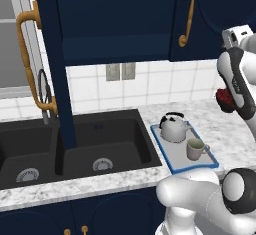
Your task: Pick the kettle from the counter and place it on the tray. Then pick the mug from the cabinet and place it on the tray. Then close the cabinet doors.
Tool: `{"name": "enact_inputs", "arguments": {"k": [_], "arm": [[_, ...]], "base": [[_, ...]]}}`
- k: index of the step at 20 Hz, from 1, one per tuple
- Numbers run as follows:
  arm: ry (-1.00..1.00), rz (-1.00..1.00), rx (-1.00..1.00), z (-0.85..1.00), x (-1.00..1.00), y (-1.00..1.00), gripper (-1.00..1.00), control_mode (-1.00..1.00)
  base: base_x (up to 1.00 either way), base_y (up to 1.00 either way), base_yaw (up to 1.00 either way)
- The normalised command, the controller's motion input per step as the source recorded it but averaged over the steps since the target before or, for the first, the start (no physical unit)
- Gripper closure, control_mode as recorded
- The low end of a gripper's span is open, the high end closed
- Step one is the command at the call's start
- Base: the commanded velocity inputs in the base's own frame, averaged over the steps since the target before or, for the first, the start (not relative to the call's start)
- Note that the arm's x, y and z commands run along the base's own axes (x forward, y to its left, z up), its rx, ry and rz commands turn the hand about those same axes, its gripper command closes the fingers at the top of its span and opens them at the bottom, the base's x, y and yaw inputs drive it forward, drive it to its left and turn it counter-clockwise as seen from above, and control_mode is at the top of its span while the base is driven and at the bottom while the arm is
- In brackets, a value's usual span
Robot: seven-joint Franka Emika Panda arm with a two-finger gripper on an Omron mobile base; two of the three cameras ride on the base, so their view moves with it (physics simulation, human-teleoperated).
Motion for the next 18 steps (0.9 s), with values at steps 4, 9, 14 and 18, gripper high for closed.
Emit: {"name": "enact_inputs", "arguments": {"k": [4, 9, 14, 18], "arm": [[0.12, -0.05, 0.00, -0.04, -0.31, 0.09, -1.00, -1.00], [0.10, 0.00, 0.00, -0.10, 0.00, 0.04, -1.00, -1.00], [0.03, -0.01, 0.00, -0.02, -0.07, 0.11, -1.00, -1.00], [0.00, -0.03, 0.00, 0.00, -0.40, 0.18, -1.00, -1.00]], "base": [[0.00, 0.00, 0.00], [0.00, 0.00, 0.00], [0.00, 0.00, 0.00], [0.00, 0.00, 0.00]]}}
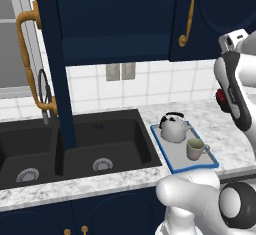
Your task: Pick the kettle from the counter and place it on the tray. Then pick the mug from the cabinet and place it on the tray. Then close the cabinet doors.
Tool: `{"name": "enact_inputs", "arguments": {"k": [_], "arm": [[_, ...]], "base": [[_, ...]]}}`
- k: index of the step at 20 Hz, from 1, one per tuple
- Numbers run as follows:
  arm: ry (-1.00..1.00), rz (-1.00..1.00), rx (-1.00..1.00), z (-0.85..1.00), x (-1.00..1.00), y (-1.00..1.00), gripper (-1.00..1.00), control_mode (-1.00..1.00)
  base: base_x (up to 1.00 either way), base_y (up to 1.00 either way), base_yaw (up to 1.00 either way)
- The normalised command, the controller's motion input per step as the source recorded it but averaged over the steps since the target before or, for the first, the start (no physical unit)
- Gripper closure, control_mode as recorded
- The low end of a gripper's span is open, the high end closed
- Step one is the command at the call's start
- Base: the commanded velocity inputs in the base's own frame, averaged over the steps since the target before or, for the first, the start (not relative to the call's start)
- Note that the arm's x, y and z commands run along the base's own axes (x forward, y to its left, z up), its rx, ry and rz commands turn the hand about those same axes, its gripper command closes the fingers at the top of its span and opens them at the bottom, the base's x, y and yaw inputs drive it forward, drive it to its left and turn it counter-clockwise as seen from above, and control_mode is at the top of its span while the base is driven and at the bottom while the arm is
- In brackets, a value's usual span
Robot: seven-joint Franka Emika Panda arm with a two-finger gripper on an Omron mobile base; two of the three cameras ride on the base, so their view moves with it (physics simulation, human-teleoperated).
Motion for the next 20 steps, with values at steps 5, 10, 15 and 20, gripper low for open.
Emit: {"name": "enact_inputs", "arguments": {"k": [5, 10, 15, 20], "arm": [[0.00, -0.02, -0.01, -0.15, -0.47, 0.32, -1.00, -1.00], [0.09, 0.00, -0.09, -0.34, -0.10, 0.56, -1.00, -1.00], [0.06, 0.00, -0.07, -0.37, 0.11, 0.45, -1.00, -1.00], [0.12, 0.00, -0.07, -0.49, 0.36, 0.42, -1.00, -1.00]], "base": [[0.00, 0.00, 0.00], [0.00, 0.00, 0.00], [0.00, 0.00, 0.00], [0.00, 0.00, 0.00]]}}
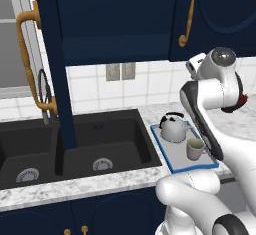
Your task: Pick the kettle from the counter and place it on the tray. Then pick the mug from the cabinet and place it on the tray. Then close the cabinet doors.
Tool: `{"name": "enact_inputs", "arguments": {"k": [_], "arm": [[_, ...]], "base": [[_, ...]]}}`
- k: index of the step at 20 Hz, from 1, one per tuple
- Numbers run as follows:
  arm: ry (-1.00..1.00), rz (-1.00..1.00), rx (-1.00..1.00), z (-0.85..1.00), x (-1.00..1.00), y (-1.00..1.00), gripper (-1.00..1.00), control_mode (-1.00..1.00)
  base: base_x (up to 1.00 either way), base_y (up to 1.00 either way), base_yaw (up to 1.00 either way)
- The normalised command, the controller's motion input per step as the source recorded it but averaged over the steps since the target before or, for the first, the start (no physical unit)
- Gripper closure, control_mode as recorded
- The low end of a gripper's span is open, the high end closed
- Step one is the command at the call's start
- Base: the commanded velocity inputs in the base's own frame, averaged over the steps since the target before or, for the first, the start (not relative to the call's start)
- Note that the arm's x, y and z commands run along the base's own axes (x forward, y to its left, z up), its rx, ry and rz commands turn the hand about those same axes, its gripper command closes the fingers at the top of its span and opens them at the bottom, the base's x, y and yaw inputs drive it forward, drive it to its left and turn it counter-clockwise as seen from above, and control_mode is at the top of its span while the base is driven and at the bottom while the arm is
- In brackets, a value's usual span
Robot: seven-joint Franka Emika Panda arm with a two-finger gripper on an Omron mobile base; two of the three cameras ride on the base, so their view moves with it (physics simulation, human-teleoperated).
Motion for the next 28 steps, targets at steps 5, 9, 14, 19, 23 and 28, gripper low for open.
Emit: {"name": "enact_inputs", "arguments": {"k": [5, 9, 14, 19, 23, 28], "arm": [[0.06, 0.00, -0.05, -0.21, 0.26, 0.38, -1.00, -1.00], [0.03, 0.00, -0.11, -0.16, 0.03, 0.47, -1.00, -1.00], [0.12, -0.12, -0.22, -0.14, 0.11, 0.65, -1.00, -1.00], [0.00, -0.26, -0.20, 0.22, -0.41, 0.32, -1.00, -1.00], [-0.11, -0.20, -0.33, -0.01, -0.47, 0.08, -1.00, -1.00], [-0.36, -0.06, -0.36, -0.05, -0.46, 0.00, -1.00, -1.00]], "base": [[0.00, 0.00, 0.00], [0.00, 0.00, 0.00], [0.00, 0.00, 0.00], [0.00, 0.00, 0.00], [0.00, 0.00, 0.00], [0.00, 0.00, 0.00]]}}
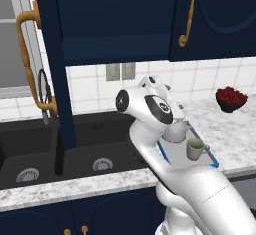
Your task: Pick the kettle from the counter and place it on the tray. Then pick the mug from the cabinet and place it on the tray. Then close the cabinet doors.
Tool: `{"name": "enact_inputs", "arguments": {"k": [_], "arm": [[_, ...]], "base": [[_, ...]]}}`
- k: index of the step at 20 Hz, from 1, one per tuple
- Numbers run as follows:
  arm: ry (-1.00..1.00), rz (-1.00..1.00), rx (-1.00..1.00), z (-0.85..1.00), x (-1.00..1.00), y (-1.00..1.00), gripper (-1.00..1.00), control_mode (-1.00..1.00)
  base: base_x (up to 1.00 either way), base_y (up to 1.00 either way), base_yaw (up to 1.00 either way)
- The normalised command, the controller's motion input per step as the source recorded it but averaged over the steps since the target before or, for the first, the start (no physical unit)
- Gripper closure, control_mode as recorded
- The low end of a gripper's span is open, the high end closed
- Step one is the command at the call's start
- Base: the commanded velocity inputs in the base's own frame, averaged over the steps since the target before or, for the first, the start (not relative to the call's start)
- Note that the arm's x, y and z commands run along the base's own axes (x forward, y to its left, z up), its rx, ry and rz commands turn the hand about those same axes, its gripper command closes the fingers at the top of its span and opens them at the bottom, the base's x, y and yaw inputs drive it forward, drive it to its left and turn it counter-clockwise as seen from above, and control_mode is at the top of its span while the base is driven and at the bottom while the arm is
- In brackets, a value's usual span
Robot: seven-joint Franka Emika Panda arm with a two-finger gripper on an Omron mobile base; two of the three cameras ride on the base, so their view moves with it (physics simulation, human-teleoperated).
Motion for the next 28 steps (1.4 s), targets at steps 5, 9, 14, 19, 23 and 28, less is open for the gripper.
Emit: {"name": "enact_inputs", "arguments": {"k": [5, 9, 14, 19, 23, 28], "arm": [[-0.08, -0.22, -0.25, 0.15, -0.56, 0.13, -1.00, -1.00], [0.00, -0.20, -0.22, 0.12, -0.37, 0.47, -1.00, -1.00], [0.08, -0.15, -0.22, 0.07, -0.25, 0.57, -1.00, -1.00], [0.16, -0.19, -0.13, 0.30, -0.32, 0.52, -1.00, -1.00], [0.17, -0.23, -0.17, 0.15, -0.21, 0.55, -1.00, -1.00], [0.05, -0.24, -0.41, -0.03, 0.00, 0.32, -1.00, -1.00]], "base": [[0.00, 0.00, 0.00], [0.00, 0.00, 0.00], [0.00, 0.00, 0.00], [0.00, 0.00, 0.00], [0.00, 0.00, 0.00], [0.00, 0.00, 0.00]]}}
